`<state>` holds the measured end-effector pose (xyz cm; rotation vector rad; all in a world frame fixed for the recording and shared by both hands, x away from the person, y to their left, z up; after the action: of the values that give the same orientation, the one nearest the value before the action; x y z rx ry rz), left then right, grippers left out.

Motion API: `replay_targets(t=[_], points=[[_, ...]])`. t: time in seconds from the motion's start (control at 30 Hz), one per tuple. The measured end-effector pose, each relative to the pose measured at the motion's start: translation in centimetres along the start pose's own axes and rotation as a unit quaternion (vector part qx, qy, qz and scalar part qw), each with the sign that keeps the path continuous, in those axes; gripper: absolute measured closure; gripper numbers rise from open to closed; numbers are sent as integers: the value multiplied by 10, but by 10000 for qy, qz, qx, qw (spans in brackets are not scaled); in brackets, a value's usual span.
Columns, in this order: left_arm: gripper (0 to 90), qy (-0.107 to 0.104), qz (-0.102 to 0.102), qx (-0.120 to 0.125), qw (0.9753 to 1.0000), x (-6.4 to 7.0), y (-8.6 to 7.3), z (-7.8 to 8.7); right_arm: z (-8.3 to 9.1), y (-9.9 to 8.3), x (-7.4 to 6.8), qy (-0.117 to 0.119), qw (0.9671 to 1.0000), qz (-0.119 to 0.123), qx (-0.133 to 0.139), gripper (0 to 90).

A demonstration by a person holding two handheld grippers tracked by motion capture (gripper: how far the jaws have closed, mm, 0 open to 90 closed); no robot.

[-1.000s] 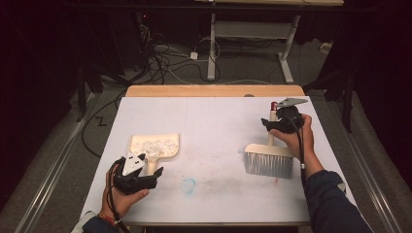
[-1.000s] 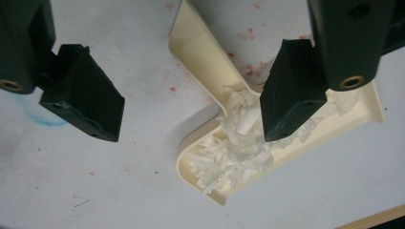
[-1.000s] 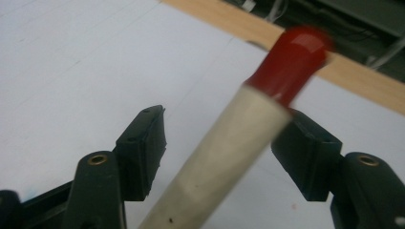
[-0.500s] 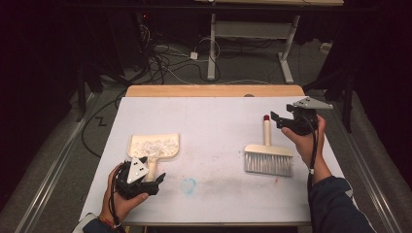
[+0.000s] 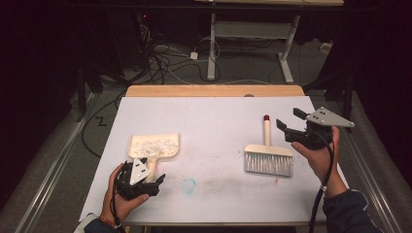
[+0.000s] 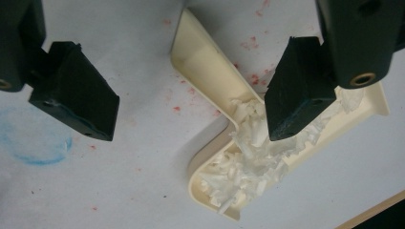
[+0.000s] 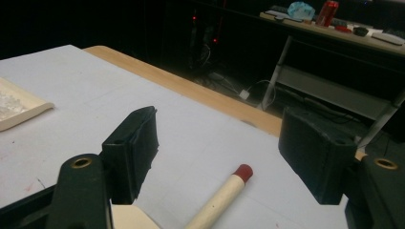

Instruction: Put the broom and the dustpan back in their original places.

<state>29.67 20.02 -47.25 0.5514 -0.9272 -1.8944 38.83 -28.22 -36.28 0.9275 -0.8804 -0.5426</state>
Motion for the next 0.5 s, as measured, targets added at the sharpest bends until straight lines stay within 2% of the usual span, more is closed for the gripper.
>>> replay_targets(t=[0.1,0.17,0.27,0.37,0.5], points=[[185,1,-32,3,10000,1,0,0,11,-1,-2,-26,10000,-23,35,274],[185,28,-68,2,10000,1,0,0,17,-2,-4,-79,10000,49,6,269],[184,107,-49,-6,9999,1,0,-1,24,-5,-7,129,9998,15,139,250],[181,116,-72,-14,9999,1,1,-2,29,-7,-13,-4,9997,195,127,234],[181,112,-110,-35,9999,2,1,-3,33,-11,-22,7,9993,356,110,221]])
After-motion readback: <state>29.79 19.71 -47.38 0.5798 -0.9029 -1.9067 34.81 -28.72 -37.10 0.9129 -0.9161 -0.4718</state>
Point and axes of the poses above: each handheld gripper's, and its own axes: z roughly backward along the jaws, y roughly out of its top, x roughly to its right, the point moved 1 cm from there along -z, roughly forward along the jaws, and after that the axes turned 15 degrees about z, right-handed, at the moved point
